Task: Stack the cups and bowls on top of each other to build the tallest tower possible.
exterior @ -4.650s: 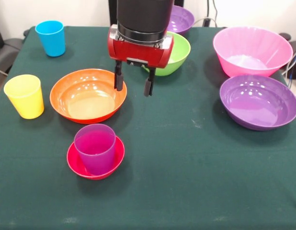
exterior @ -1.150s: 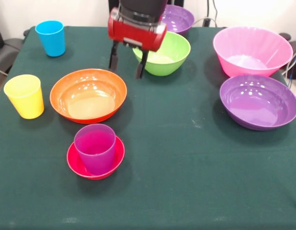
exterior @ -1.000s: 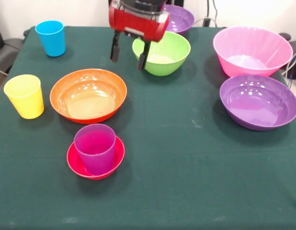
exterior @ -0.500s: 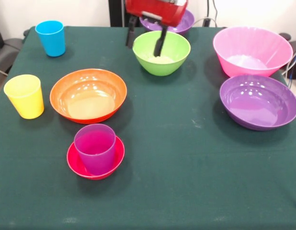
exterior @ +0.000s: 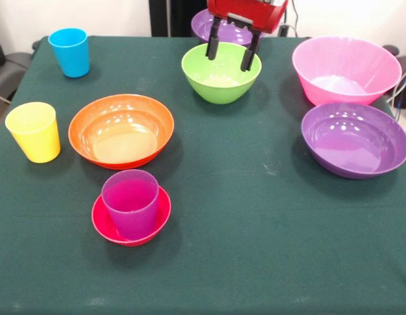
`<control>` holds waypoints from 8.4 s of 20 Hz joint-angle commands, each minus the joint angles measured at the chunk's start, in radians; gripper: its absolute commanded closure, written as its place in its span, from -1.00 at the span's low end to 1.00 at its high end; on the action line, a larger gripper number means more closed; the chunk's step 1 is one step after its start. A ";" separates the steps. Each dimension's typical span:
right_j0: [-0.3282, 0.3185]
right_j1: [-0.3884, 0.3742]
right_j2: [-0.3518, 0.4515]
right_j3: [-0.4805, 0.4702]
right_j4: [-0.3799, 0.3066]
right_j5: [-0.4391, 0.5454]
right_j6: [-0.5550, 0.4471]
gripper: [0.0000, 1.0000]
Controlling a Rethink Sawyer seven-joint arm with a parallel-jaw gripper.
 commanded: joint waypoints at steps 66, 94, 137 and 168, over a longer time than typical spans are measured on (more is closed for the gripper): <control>0.230 0.140 -0.083 0.104 0.172 -0.123 0.388 -1.00; 0.224 0.235 -0.052 0.192 0.220 -0.373 0.394 -1.00; 0.214 0.281 -0.042 0.190 0.237 -0.482 0.372 1.00; 0.246 0.231 -0.089 0.170 0.241 -0.365 0.347 1.00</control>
